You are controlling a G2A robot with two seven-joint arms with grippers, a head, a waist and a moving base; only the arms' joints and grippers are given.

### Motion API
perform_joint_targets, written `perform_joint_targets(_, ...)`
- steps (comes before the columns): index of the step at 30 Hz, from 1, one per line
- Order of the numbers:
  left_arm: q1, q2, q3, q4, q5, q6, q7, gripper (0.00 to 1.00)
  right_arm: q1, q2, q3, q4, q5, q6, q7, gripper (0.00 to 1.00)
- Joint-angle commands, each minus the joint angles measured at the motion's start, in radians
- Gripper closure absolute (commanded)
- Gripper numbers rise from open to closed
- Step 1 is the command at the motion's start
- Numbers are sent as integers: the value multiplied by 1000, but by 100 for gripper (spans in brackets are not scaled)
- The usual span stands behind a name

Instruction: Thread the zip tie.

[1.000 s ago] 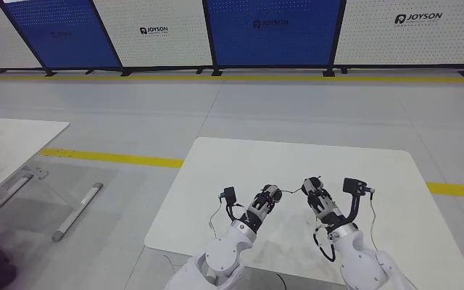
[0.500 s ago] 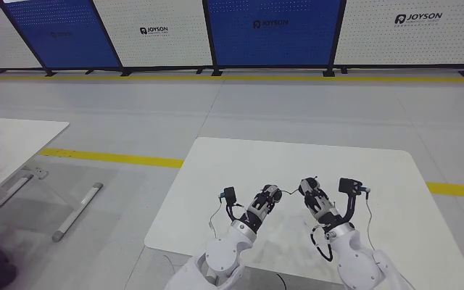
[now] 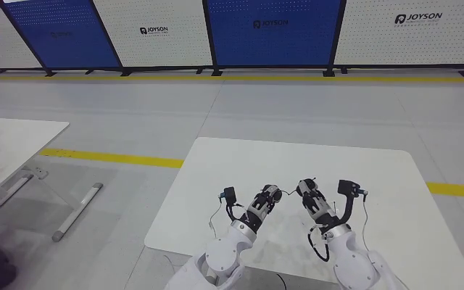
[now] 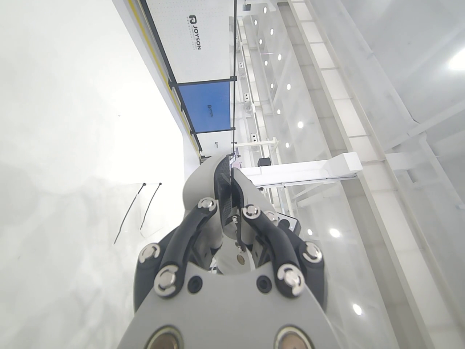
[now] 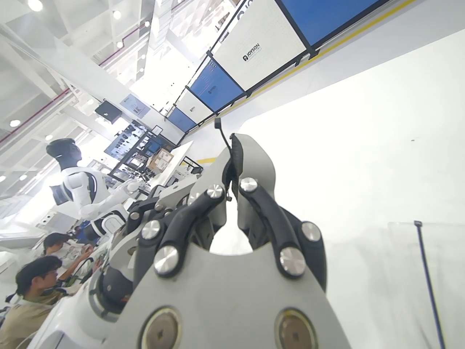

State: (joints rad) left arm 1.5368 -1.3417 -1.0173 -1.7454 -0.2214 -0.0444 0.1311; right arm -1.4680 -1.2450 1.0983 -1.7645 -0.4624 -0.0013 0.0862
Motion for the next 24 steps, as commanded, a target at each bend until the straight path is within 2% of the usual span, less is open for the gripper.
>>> perform_joint_targets(1, 0, 0, 0, 0, 0, 0, 0, 100, -4, -2, 0, 4, 8, -5, -12, 100)
perform_joint_targets(8, 0, 0, 0, 0, 0, 0, 0, 100, -11, -18, -23, 45, 77, -39, -91, 100)
perform_joint_targets(17, 0, 0, 0, 0, 0, 0, 0, 100, 1, -31, -39, 96, 125, -88, -114, 100)
perform_joint_targets(24, 0, 0, 0, 0, 0, 0, 0, 100, -13, -35, -18, 83, 144, -114, -134, 100)
